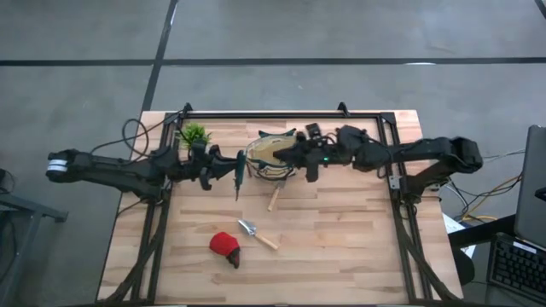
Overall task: Pick & Place Garden tools in Gardening bag
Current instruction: Put the green shear scissors into the brown gardening bag
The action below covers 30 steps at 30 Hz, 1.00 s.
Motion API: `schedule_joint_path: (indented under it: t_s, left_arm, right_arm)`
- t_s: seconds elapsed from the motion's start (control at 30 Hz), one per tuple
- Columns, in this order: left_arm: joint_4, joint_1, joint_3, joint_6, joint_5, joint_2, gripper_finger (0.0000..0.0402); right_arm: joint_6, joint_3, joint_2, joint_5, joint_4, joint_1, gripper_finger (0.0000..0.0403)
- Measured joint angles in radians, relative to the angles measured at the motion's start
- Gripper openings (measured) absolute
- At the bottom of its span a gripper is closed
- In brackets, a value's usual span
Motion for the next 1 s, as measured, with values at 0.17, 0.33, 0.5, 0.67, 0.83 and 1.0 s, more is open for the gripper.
schedule_joint_path:
  t_s: [0.17, 0.33, 0.5, 0.67, 0.83, 1.0]
  left_arm:
    - [-0.029, -0.001, 0.000, 0.041, -0.055, -0.018, 0.0043]
    - [-0.054, -0.002, 0.000, 0.069, -0.170, -0.024, 0.0043]
    - [-0.069, -0.002, 0.000, 0.100, -0.218, -0.027, 0.0043]
    - [-0.090, -0.002, 0.009, 0.108, -0.219, -0.027, 0.0043]
    - [-0.089, -0.003, 0.016, 0.108, -0.249, -0.027, 0.0043]
    - [-0.091, -0.002, 0.018, 0.111, -0.261, -0.028, 0.0043]
  right_arm:
    - [-0.018, 0.128, 0.110, -0.038, -0.183, 0.005, 0.0018]
    - [-0.006, 0.242, 0.206, -0.054, -0.238, 0.010, 0.0018]
    - [0.041, 0.318, 0.283, -0.054, -0.260, 0.008, 0.0018]
    - [0.052, 0.355, 0.308, -0.037, -0.282, 0.007, 0.0018]
    - [0.049, 0.364, 0.310, 0.036, -0.287, 0.003, 0.0026]
    - [0.088, 0.364, 0.309, 0.082, -0.289, -0.010, 0.0066]
